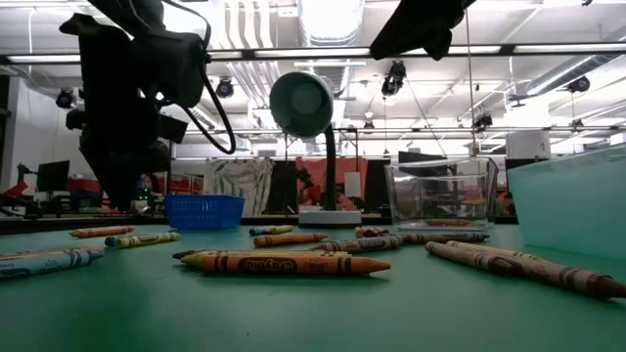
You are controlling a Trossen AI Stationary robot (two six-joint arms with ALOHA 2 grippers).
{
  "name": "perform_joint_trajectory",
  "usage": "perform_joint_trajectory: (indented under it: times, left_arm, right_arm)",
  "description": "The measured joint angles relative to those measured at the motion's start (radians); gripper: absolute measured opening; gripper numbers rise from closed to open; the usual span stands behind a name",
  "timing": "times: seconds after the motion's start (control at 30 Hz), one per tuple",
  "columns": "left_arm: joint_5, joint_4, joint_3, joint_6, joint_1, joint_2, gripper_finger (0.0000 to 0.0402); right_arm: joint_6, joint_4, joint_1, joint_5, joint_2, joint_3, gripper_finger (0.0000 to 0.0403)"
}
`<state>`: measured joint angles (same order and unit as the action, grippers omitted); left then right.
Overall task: Sort crayons
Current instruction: Put the orange crayon into the transparent bin
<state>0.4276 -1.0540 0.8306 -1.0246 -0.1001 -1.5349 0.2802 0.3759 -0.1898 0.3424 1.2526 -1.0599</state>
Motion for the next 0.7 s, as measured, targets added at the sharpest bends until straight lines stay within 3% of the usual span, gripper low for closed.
perform_joint_trajectory:
  times: [0.27, 0.7]
  left_arm:
    - [-0.054, 0.09, -0.065, 0.036, 0.0, 0.026, 0.0135]
    - [-0.054, 0.179, -0.118, 0.051, 0.004, 0.027, 0.0135]
  right_arm:
    - [-0.001, -0.001, 0.0, 0.0, 0.012, 0.001, 0.0047]
    - [0.0, -0.018, 0.0, 0.0, 0.014, 0.001, 0.0047]
